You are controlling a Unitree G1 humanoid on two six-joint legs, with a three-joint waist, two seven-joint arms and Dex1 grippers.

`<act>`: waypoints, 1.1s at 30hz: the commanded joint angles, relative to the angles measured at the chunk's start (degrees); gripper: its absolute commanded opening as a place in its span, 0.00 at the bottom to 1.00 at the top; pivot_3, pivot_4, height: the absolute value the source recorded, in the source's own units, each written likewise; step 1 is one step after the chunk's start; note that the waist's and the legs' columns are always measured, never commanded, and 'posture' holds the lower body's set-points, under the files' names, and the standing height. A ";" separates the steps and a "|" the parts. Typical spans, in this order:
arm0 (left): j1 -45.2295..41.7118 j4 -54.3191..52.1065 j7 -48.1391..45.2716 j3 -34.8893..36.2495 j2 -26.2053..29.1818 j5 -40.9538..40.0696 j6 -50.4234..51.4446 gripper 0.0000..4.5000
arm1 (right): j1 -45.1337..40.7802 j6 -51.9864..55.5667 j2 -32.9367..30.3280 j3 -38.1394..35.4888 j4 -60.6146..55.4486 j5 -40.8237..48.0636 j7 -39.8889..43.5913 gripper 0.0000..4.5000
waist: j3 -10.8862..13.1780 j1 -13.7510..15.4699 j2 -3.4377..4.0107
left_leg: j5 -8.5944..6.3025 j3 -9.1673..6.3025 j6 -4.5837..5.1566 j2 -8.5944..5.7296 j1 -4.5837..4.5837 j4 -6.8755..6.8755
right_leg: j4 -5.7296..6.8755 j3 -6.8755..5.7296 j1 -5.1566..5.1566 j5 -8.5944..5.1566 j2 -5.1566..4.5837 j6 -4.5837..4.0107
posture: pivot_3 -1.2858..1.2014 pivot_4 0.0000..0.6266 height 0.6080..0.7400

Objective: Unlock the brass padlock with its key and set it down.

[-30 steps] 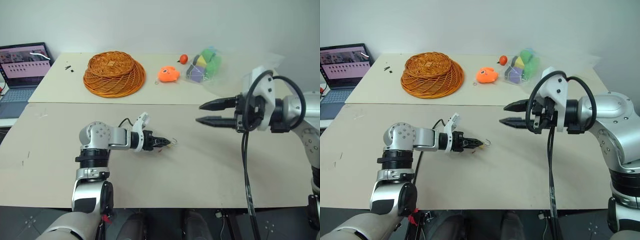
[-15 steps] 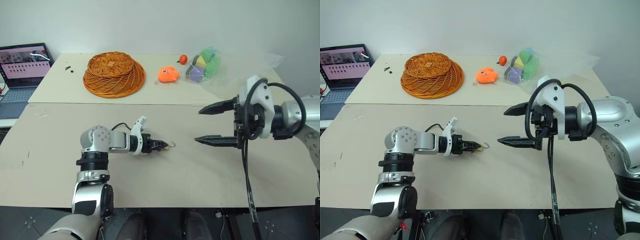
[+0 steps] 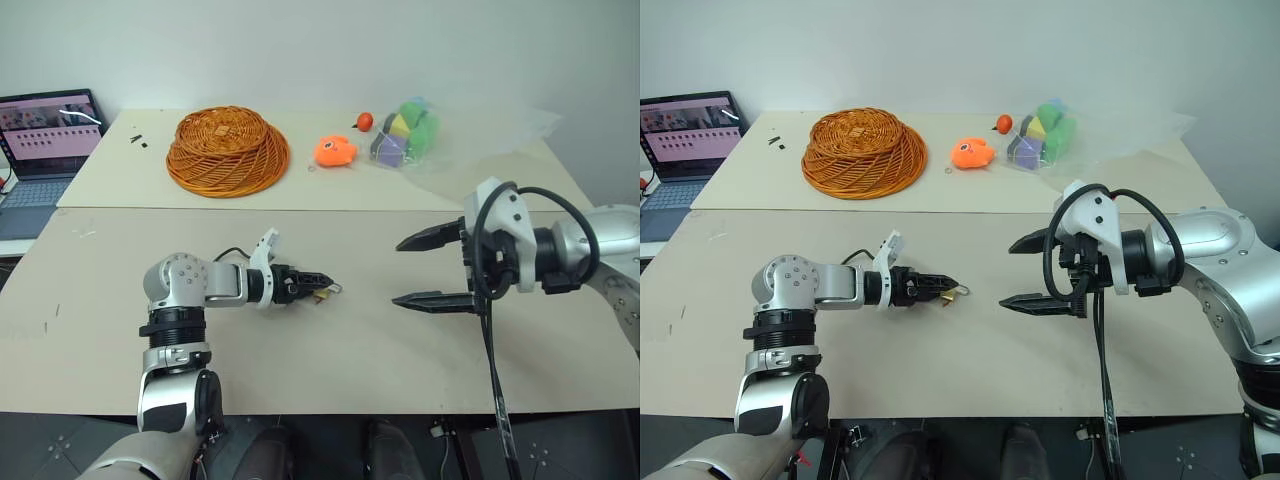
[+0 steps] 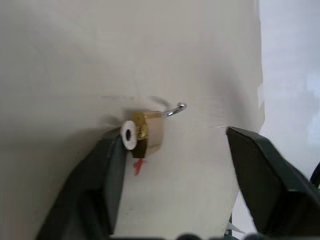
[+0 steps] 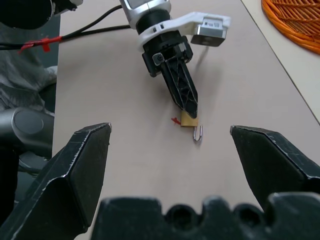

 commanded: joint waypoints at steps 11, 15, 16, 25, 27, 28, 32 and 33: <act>0.93 -5.57 -12.90 -11.78 24.10 5.65 -14.23 0.97 | 2.14 -1.46 -2.11 -0.47 0.48 -1.56 2.19 1.00 | 0.00 -0.38 -0.04 | 0.00 0.02 -0.13 0.34 0.25 -0.02 | 0.10 0.11 -0.05 0.09 0.37 -0.16 | 0.52 0.24 1.00; 4.11 -13.28 -27.77 -18.72 31.42 11.19 -35.17 0.97 | 2.89 -3.18 -1.51 -0.13 2.53 -3.13 2.25 1.00 | 0.01 0.54 -0.05 | 0.00 0.00 -0.14 0.32 -0.03 -0.02 | 0.00 0.05 -0.21 0.09 0.36 -0.17 | 0.52 0.24 1.00; 5.62 -16.07 -30.66 -19.90 32.96 12.12 -39.00 0.97 | 3.20 -3.70 -1.14 -0.24 3.23 -3.42 2.11 1.00 | 0.01 0.69 -0.05 | 0.03 -0.02 -0.20 0.33 -0.13 -0.02 | -0.01 0.01 -0.25 0.10 0.35 -0.18 | 0.52 0.24 1.00; 11.14 -26.34 -39.73 -19.91 33.87 14.48 -57.07 0.97 | 5.72 -6.22 2.56 -3.55 7.34 -2.21 0.82 1.00 | 0.01 1.18 -0.04 | -0.02 0.05 -0.27 0.30 -1.03 0.02 | -0.68 -0.06 -0.79 0.12 0.35 -0.17 | 0.52 0.24 1.00; 10.41 -27.42 -39.77 -19.37 33.08 12.78 -55.88 0.97 | 6.07 -6.40 3.04 -4.02 7.65 -2.21 0.64 1.00 | 0.01 1.31 -0.04 | -0.02 0.04 -0.26 0.30 -1.16 0.09 | -0.65 -0.11 -0.87 0.13 0.35 -0.15 | 0.52 0.24 1.00; 10.10 -27.83 -40.16 -19.23 32.88 12.14 -55.63 0.97 | 6.11 -6.91 3.49 -4.38 7.81 -2.45 0.26 1.00 | 0.01 1.31 -0.04 | -0.03 0.03 -0.24 0.30 -1.17 0.12 | -0.65 -0.12 -0.86 0.13 0.36 -0.15 | 0.52 0.24 1.00; 9.18 -28.17 -39.84 -18.66 32.06 10.99 -54.89 0.97 | 5.77 -7.11 5.04 -5.82 8.62 -2.23 -1.05 1.00 | 0.01 1.30 -0.04 | -0.07 0.05 -0.17 0.30 -1.15 0.24 | -0.64 -0.11 -0.82 0.15 0.36 -0.11 | 0.52 0.24 1.00; 9.07 -28.16 -39.61 -18.72 31.90 11.24 -55.33 0.97 | 5.73 -7.20 5.17 -5.89 8.84 -2.44 -1.14 1.00 | 0.01 1.28 -0.04 | -0.07 0.05 -0.16 0.30 -1.13 0.26 | -0.63 -0.11 -0.80 0.15 0.36 -0.11 | 0.52 0.24 1.00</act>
